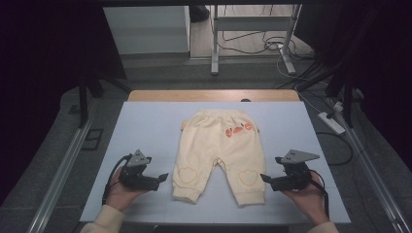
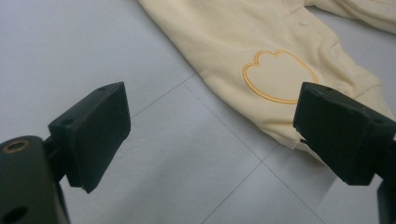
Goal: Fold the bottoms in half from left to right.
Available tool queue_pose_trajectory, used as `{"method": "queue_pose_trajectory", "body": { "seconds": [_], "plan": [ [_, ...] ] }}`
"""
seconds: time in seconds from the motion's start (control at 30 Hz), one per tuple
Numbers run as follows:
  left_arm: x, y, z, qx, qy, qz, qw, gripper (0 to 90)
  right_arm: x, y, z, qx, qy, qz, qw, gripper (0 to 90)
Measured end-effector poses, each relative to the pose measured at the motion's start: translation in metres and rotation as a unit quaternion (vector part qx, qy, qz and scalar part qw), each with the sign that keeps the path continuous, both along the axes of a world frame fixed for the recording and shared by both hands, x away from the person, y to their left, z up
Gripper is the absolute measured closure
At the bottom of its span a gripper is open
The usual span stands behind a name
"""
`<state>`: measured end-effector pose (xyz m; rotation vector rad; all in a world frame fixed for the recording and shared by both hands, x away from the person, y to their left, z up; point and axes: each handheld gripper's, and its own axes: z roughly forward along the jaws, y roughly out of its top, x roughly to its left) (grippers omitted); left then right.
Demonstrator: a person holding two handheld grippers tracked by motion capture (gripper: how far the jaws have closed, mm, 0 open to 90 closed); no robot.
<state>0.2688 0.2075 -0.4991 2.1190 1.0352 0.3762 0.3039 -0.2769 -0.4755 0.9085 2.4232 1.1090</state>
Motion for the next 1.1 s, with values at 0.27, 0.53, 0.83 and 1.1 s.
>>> {"method": "queue_pose_trajectory", "body": {
  "seconds": [0.27,0.53,0.83,1.1],
  "plan": [
    [-0.0004,0.0019,0.0,-0.001,-0.004,0.006,1.0,11.2,-0.001,-0.0013,-0.0016,-0.001,-0.001,-0.002,1.0,14.7],
    [-0.0015,0.0017,-0.0003,-0.001,-0.006,0.005,1.0,11.1,-0.001,0.0006,-0.0021,-0.005,-0.003,-0.003,1.0,14.7],
    [-0.0005,0.0012,-0.0008,0.001,-0.005,0.005,1.0,11.1,-0.0013,0.0028,-0.0029,-0.008,0.0,0.0,1.0,14.7],
    [-0.0006,0.001,-0.0012,0.002,-0.004,0.004,1.0,11.2,-0.0015,0.0057,-0.0023,-0.008,-0.002,0.002,1.0,14.7]
  ]
}}
